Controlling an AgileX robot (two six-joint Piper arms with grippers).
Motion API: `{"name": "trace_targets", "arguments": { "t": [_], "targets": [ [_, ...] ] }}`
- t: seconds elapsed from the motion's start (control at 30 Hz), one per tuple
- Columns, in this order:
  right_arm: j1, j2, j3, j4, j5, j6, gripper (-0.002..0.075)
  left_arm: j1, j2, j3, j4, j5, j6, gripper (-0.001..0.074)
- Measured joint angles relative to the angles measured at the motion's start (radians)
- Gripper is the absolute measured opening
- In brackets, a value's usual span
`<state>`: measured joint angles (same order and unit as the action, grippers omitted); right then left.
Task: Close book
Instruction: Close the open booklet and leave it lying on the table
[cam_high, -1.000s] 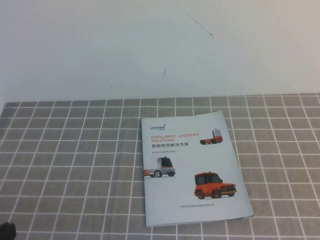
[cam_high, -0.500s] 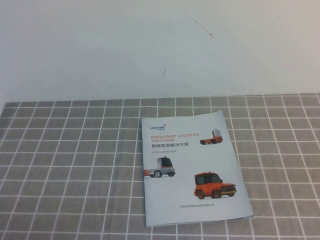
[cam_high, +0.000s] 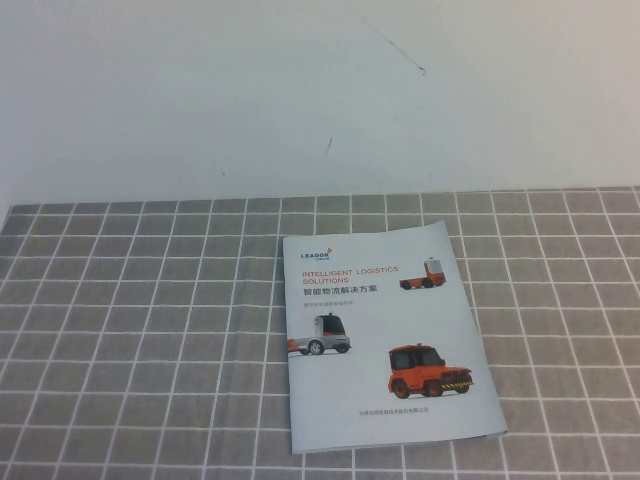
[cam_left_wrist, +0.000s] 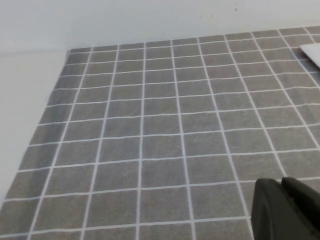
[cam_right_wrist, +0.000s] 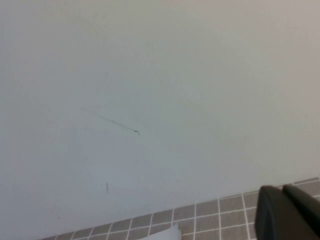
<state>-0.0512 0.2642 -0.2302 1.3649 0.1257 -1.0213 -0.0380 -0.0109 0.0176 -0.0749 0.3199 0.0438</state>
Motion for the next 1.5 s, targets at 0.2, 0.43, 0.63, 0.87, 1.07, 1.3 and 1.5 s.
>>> {"name": "trace_targets", "arguments": {
  "t": [0.2, 0.43, 0.63, 0.87, 1.07, 1.3, 1.5],
  "targets": [
    [0.0, 0.0, 0.0, 0.002, 0.0, 0.0, -0.0003, -0.053, -0.002, -0.001, 0.015, 0.006, -0.035, -0.0004],
    [0.0, 0.0, 0.0, 0.002, 0.0, 0.0, -0.0003, -0.055, -0.002, -0.002, 0.019, 0.008, -0.072, -0.0004],
    [0.0, 0.0, 0.0, 0.002, 0.0, 0.0, -0.0003, -0.055, -0.002, -0.002, 0.021, 0.008, -0.08, -0.0004],
    [0.0, 0.0, 0.0, 0.002, 0.0, 0.0, -0.0003, -0.055, -0.002, -0.002, 0.022, 0.01, -0.08, -0.0004],
    [0.0, 0.0, 0.0, 0.002, 0.0, 0.0, -0.0003, -0.055, -0.002, -0.002, 0.023, 0.01, -0.08, -0.0004],
    [0.045, -0.01, 0.018, 0.002, -0.052, -0.074, -0.0003, -0.055, -0.002, -0.002, 0.025, 0.01, -0.08, -0.0003],
    [0.048, -0.041, 0.097, 0.002, -0.226, -0.274, -0.0003, -0.055, -0.002, -0.002, 0.025, 0.01, -0.08, -0.0003]
  ]
}}
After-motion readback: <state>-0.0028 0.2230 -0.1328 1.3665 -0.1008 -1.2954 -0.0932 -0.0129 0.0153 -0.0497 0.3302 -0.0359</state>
